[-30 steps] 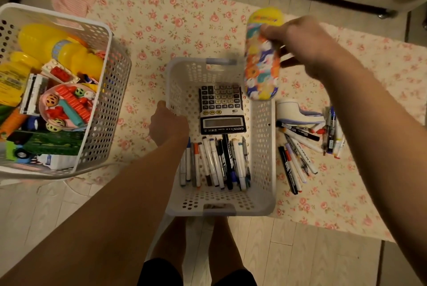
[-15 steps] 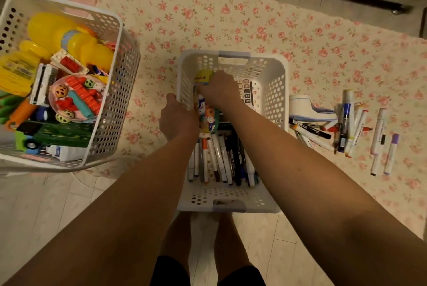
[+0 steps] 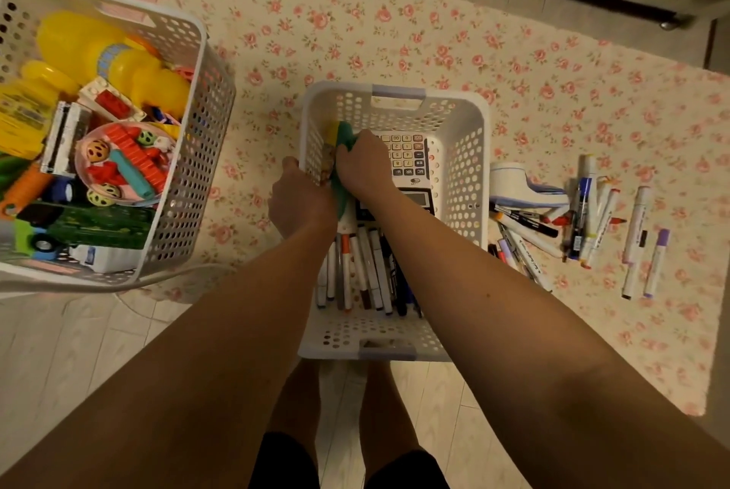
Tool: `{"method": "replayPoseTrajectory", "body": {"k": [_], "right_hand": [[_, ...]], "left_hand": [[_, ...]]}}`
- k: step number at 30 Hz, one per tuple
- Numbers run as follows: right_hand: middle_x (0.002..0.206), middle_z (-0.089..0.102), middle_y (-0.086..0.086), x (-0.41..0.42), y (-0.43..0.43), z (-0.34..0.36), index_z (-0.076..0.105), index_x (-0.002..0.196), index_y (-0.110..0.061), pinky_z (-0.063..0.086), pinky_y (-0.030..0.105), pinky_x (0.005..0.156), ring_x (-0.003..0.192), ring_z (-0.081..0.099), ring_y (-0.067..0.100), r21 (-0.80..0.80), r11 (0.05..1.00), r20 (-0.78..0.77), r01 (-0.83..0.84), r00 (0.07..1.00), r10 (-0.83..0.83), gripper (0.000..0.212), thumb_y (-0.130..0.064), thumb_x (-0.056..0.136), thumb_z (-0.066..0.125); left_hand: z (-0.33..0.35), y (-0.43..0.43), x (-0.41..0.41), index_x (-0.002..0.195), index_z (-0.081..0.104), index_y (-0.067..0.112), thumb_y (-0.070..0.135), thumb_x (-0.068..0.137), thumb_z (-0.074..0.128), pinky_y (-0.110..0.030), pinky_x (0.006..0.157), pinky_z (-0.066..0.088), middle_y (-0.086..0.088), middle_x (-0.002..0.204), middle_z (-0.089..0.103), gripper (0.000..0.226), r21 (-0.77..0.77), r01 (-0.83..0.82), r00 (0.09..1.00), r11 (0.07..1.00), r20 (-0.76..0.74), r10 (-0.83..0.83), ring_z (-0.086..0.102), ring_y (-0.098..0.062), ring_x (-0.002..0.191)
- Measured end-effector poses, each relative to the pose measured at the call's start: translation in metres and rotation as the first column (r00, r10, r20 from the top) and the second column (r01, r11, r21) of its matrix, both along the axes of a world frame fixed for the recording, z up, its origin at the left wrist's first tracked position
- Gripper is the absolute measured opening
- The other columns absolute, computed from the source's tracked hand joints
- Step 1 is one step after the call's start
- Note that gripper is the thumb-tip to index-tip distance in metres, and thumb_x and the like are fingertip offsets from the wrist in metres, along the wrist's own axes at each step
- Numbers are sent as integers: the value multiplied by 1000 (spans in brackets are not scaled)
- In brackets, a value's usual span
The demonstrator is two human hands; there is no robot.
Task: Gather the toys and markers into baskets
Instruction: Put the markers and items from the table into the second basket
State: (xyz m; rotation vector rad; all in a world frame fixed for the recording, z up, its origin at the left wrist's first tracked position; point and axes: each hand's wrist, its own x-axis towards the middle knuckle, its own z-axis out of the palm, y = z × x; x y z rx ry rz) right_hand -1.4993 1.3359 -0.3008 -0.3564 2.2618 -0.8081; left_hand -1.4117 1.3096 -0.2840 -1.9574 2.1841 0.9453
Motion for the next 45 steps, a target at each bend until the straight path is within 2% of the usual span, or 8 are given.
{"method": "replayPoseTrajectory", "body": {"k": [10,13,16,22,29,34,41,45], "right_hand": [[83,58,-4,-65,91,70,59,102,-9,32,22,54,61,43,2,-377,922,-391,89,887,-245,19,-11,97,41],[70,54,-6,-89,150,69,58,102,-10,32,29,52,53,43,11,-293,928,-409,229,847,-338,20,-14,99,39],[78,63,7,-96,214,50,57,102,-10,48,39,60,65,58,25,-12,956,-367,294,888,-278,19,-19,100,41],[85,67,15,-60,303,15,67,90,-6,51,35,73,83,63,34,402,913,-111,66,994,-22,26,-30,95,56],[81,69,6,-23,305,-16,68,111,-24,56,34,64,67,66,27,469,882,-78,-51,992,99,23,-30,92,57],[88,68,6,-12,304,-32,63,110,-15,49,32,61,77,66,27,570,816,-138,-91,969,205,21,-22,94,52],[110,63,12,-7,299,-34,54,118,-8,51,41,78,99,62,32,513,854,-135,-82,975,175,29,-26,98,43],[112,60,17,-11,301,-31,45,122,-6,50,42,79,99,60,35,410,911,-132,55,991,0,37,-31,95,42]], "left_hand": [[12,12,-3,124,53,12,31,83,61,-32,82,45,-12,121,61,45,47,-15,1000,999,-5,15,59,-31,108],[14,28,-9,120,57,14,35,77,59,-43,87,53,-12,116,64,47,75,-52,998,996,-39,56,62,-31,102],[14,38,-17,109,59,14,27,81,58,-44,80,55,-11,107,66,31,58,-63,998,996,-18,64,63,-31,94],[18,48,-22,120,54,7,18,85,57,-40,87,48,-17,119,60,37,-4,-37,999,999,4,37,58,-35,107],[22,52,-22,100,56,9,16,78,53,-41,75,52,-17,101,65,23,-63,2,999,998,35,1,63,-36,91],[20,52,-21,100,54,7,12,79,51,-37,74,47,-16,102,63,22,-57,0,1000,998,30,1,61,-36,92],[20,51,-20,103,53,8,12,78,51,-39,77,49,-16,105,62,25,-57,8,999,998,36,-6,60,-36,95],[21,51,-20,103,53,8,12,78,51,-41,76,50,-16,103,63,25,-44,8,999,999,36,-6,61,-37,93]]}}
